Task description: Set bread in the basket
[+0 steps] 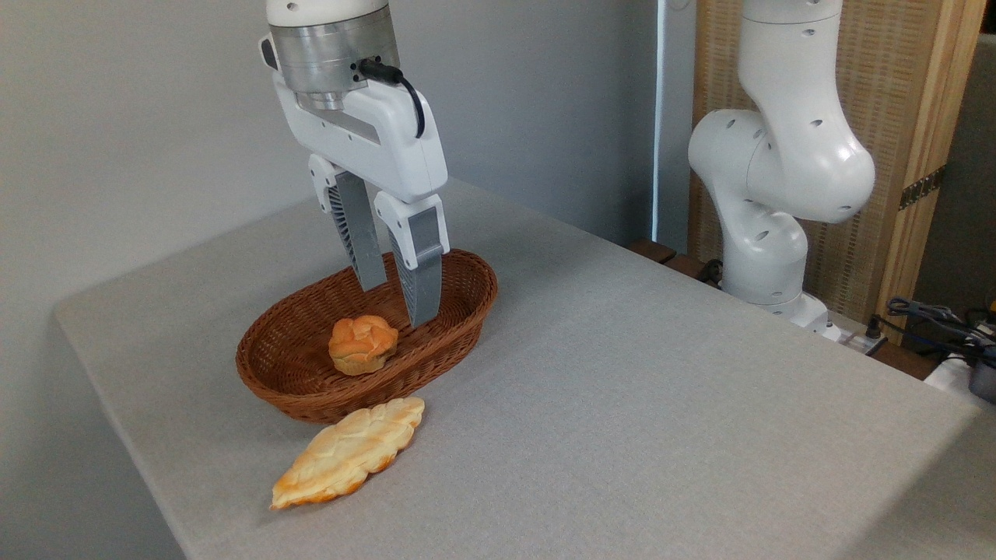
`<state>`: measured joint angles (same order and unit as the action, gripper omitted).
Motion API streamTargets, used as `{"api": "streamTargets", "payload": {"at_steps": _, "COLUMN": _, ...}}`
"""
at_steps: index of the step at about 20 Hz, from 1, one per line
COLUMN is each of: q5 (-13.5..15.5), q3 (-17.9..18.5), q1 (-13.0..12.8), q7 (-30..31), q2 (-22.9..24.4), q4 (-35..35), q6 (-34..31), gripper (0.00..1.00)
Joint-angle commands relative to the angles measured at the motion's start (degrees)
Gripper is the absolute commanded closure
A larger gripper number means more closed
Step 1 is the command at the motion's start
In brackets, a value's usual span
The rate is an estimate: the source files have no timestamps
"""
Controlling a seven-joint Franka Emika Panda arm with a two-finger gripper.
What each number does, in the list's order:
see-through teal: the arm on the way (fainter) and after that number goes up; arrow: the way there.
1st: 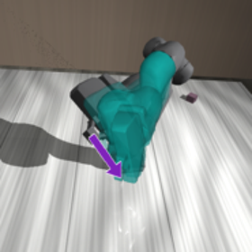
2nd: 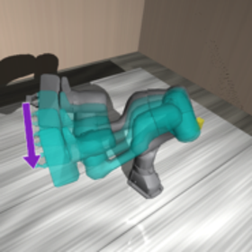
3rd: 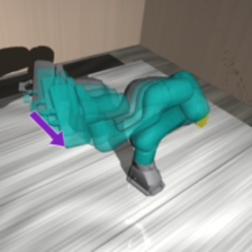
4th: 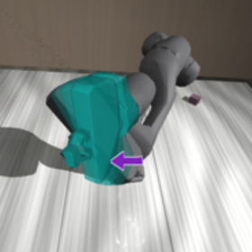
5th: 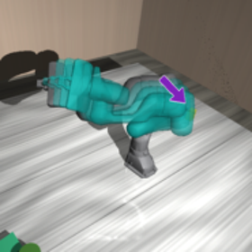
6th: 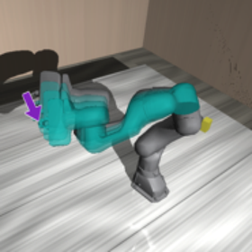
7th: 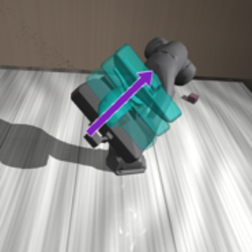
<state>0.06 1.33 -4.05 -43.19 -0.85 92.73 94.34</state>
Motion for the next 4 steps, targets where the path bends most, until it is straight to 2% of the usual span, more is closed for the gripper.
{"api": "streamTargets", "payload": {"at_steps": 1, "q5": 0.03, "q3": 0.51, "q1": -0.35, "q7": -1.46, "q2": 1.11, "q4": 1.14, "q6": 0.49, "gripper": 0.0}}
{"api": "streamTargets", "payload": {"at_steps": 4, "q5": -0.32, "q3": 0.51, "q1": -0.35, "q7": -1.29, "q2": 1.11, "q4": 1.05, "q6": 0.49, "gripper": 0.0}}
